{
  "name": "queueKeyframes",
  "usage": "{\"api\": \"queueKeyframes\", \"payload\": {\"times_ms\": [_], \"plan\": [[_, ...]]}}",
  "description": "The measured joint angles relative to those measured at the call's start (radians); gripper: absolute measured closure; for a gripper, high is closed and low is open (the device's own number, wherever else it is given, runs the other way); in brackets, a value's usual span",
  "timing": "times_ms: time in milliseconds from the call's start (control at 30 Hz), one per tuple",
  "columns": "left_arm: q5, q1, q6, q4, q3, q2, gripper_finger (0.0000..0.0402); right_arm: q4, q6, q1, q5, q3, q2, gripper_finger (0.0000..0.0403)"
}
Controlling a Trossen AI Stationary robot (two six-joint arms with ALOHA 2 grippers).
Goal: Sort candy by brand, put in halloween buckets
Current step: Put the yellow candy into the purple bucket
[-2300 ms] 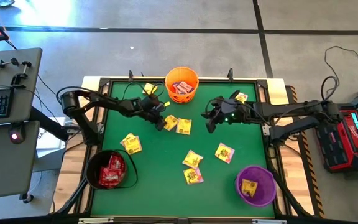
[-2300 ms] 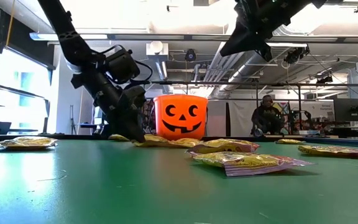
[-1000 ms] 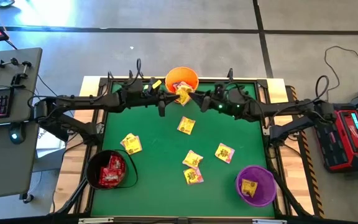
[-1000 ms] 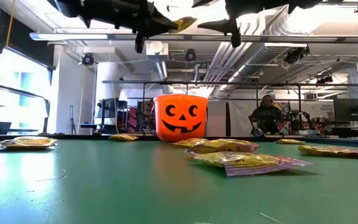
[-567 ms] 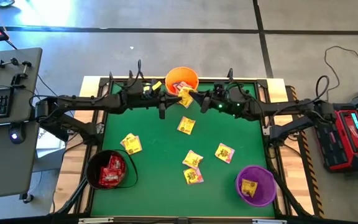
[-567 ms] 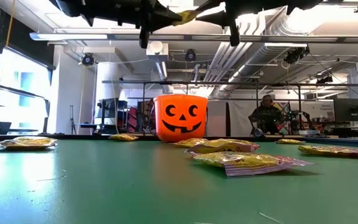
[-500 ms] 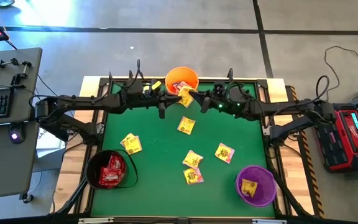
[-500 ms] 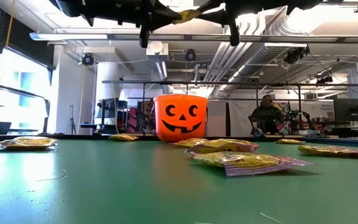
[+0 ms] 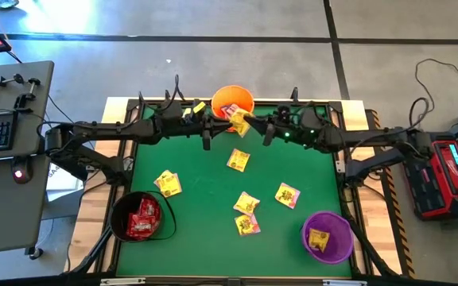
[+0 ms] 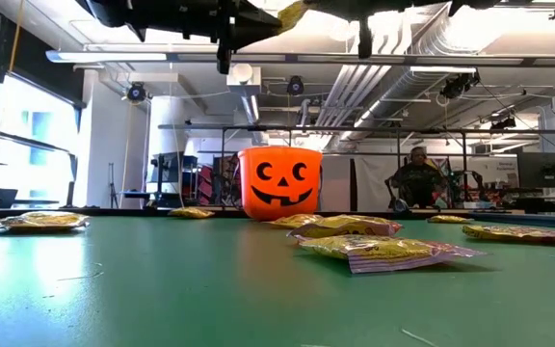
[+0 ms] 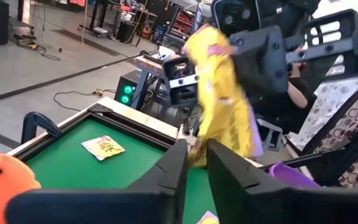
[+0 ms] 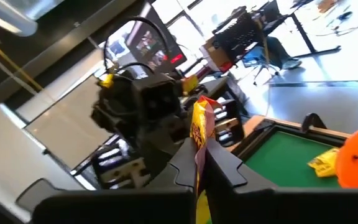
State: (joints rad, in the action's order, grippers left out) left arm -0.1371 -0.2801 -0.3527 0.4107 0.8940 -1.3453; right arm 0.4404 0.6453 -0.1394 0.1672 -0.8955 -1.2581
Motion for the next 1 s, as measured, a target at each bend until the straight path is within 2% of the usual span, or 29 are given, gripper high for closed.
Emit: {"api": "queueKeyframes", "payload": {"times_ms": [133, 267, 367, 567, 700, 833, 1000], "plan": [[-0.002, -0.001, 0.016, -0.002, 0.0, 0.0, 0.0318, -0.048, -0.002, 0.0, -0.06, 0.0, 0.066, 0.0402], [-0.003, -0.001, 0.017, -0.002, 0.0, 0.0, 0.0292, -0.17, 0.001, 0.005, -0.103, 0.0, 0.156, 0.0402], [-0.006, -0.001, 0.017, -0.002, 0.0, 0.0, 0.0281, -0.258, -0.006, 0.018, -0.135, 0.0, 0.237, 0.0402], [-0.006, -0.004, 0.06, -0.054, 0.0, 0.0, 0.0277, -0.494, -0.029, 0.054, -0.287, 0.0, 0.427, 0.0403], [-0.006, -0.004, 0.078, -0.133, 0.0, 0.0, 0.0277, -0.714, 0.059, 0.101, -0.336, 0.0, 0.541, 0.0403], [-0.006, -0.004, 0.086, -0.178, 0.0, 0.0, 0.0277, -0.919, 0.221, 0.164, -0.37, 0.0, 0.623, 0.0403], [-0.004, -0.004, 0.094, -0.181, 0.0, 0.0, 0.0277, -1.151, 0.444, 0.236, -0.467, 0.0, 0.69, 0.0403]]}}
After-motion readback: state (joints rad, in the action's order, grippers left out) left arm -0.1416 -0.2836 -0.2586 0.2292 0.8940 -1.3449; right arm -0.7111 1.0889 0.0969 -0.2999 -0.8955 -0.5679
